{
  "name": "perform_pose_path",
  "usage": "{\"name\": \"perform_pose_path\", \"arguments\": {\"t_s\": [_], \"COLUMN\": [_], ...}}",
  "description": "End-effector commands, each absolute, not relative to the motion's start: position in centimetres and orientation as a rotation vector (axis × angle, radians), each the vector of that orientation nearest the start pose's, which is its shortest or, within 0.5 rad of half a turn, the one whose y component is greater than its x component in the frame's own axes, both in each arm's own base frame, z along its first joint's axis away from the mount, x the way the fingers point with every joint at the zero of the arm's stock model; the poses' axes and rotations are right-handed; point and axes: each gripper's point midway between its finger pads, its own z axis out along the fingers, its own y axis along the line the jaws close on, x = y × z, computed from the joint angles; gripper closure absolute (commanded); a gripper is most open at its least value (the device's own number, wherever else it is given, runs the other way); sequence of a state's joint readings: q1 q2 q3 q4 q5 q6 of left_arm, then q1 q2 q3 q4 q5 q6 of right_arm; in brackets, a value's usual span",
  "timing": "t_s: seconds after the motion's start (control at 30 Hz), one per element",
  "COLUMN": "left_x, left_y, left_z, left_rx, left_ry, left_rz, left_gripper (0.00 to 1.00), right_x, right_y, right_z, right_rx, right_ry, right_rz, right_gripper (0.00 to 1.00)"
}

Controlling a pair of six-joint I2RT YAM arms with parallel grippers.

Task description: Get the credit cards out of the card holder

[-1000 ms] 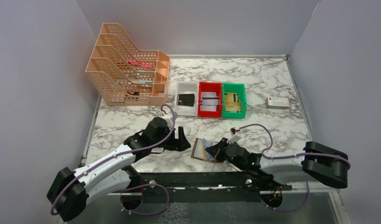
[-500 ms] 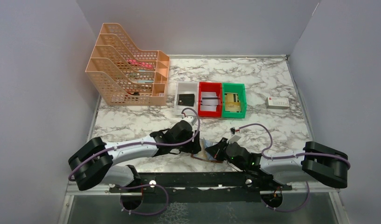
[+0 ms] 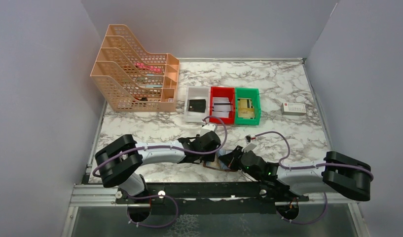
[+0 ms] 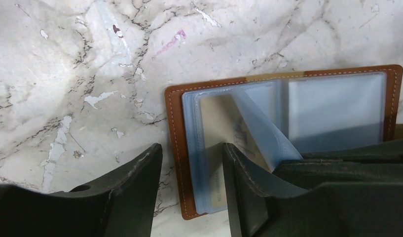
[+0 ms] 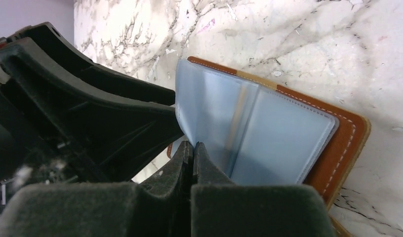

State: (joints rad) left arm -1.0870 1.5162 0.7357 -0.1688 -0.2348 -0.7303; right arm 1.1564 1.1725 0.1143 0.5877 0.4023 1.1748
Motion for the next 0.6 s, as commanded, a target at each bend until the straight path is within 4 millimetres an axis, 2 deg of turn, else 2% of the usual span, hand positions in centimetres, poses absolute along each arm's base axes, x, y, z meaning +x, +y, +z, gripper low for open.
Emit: {"name": "perform_pose_path", "arguments": {"t_s": [0.0,0.27,0.4,0.57], "left_x": [16.7,15.7,15.8,15.9], "left_y": [-25.3,-24.5,-24.7,-24.7], "left_z": [-0.5,-2.5,-2.7,-2.5], "left_rx": [0.359,0.383,0.391,0.391], "left_ry": [2.584,2.629,2.627,2.623], "left_rz": [-0.111,-0.024,-0.010,-0.007], "left_gripper": [0.51,0.56,0.56,0.58], "right_x": [15.7,15.7,15.0,14.8], "right_y": [25.5,21.9,19.3,17.6], "right_z": [4.2,2.4,1.3,1.3], "right_rx": [0.372,0.532,0.704,0.778], "right_ry": [2.156,2.252,2.298,2.283], "right_rz": [1.005,0.765,0.628,0.571], "right_gripper": [0.99,0.93,0.87,0.87]}}
